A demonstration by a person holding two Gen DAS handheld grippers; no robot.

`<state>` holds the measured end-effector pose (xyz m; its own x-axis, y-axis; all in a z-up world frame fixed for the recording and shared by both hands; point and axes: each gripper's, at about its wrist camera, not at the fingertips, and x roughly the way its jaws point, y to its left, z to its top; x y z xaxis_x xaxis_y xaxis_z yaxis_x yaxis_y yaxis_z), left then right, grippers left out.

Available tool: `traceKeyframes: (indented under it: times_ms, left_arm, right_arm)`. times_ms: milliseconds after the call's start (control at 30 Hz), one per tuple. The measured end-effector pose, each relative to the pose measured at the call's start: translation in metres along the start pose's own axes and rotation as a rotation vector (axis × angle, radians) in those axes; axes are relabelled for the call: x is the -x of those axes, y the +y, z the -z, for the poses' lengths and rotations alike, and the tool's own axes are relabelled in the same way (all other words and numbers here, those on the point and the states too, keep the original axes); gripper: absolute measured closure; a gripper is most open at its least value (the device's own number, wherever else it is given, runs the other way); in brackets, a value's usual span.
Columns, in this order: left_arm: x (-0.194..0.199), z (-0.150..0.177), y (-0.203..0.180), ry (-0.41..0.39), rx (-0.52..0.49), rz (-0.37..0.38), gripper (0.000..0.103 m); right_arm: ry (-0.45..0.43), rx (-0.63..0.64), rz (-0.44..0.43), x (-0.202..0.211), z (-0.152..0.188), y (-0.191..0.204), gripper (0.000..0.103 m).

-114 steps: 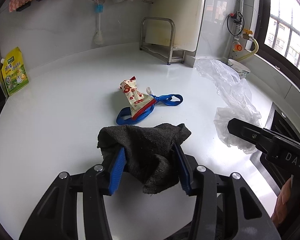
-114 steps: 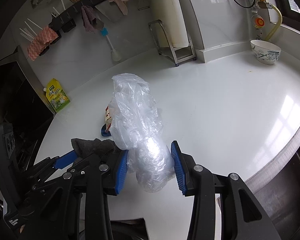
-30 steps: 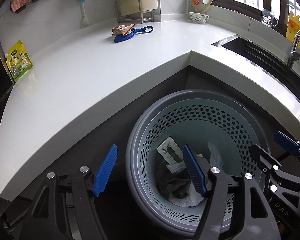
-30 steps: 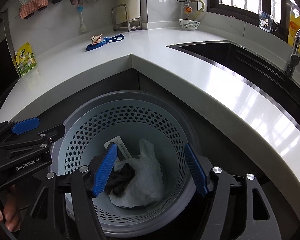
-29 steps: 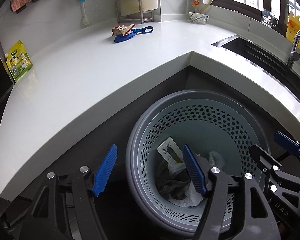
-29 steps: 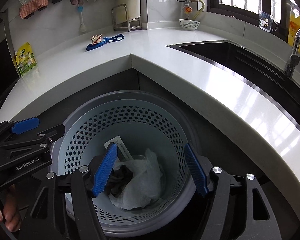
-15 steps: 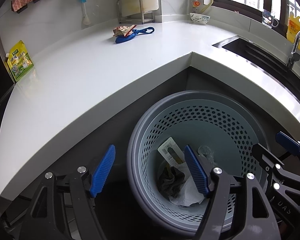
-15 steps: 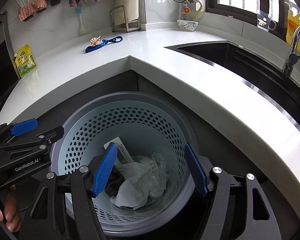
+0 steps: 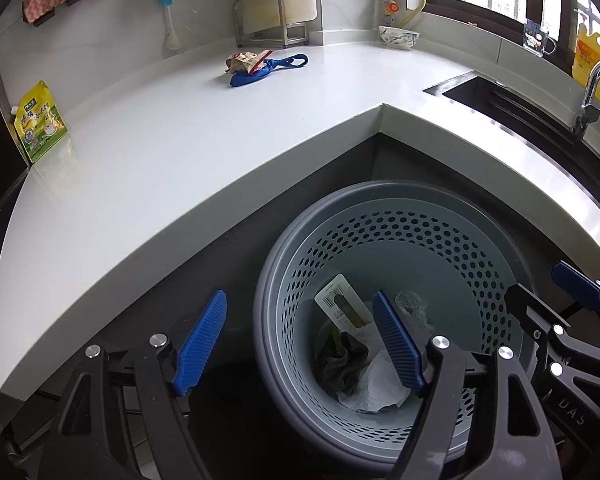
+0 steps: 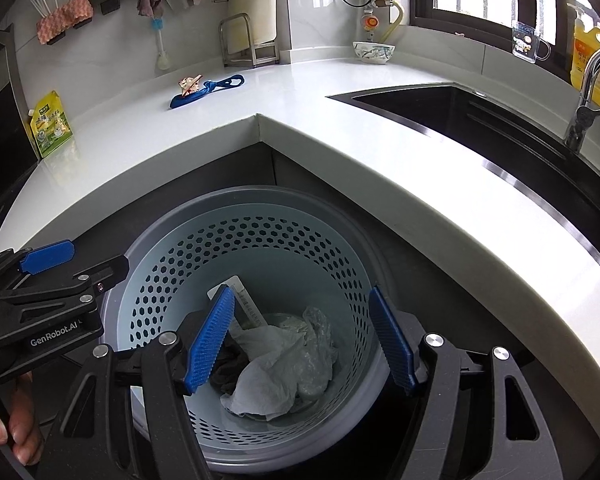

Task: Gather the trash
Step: 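Move both tools up from the bin toward the wrapper and strap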

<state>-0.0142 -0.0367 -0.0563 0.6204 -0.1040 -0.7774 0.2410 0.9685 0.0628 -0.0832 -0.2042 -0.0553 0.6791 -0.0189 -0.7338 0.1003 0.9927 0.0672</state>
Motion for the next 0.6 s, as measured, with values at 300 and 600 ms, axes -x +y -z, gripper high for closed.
traceKeyframes:
  times_ms: [300, 600]
  left_arm:
    - [0.012, -0.004, 0.009, -0.031, 0.026, -0.004, 0.019]
    - [0.025, -0.022, 0.029, -0.071, 0.073, -0.017, 0.014]
  right_arm:
    - [-0.027, -0.013, -0.034, 0.006, -0.006, -0.002, 0.036]
    - [-0.061, -0.028, -0.066, 0.011, -0.026, -0.006, 0.036]
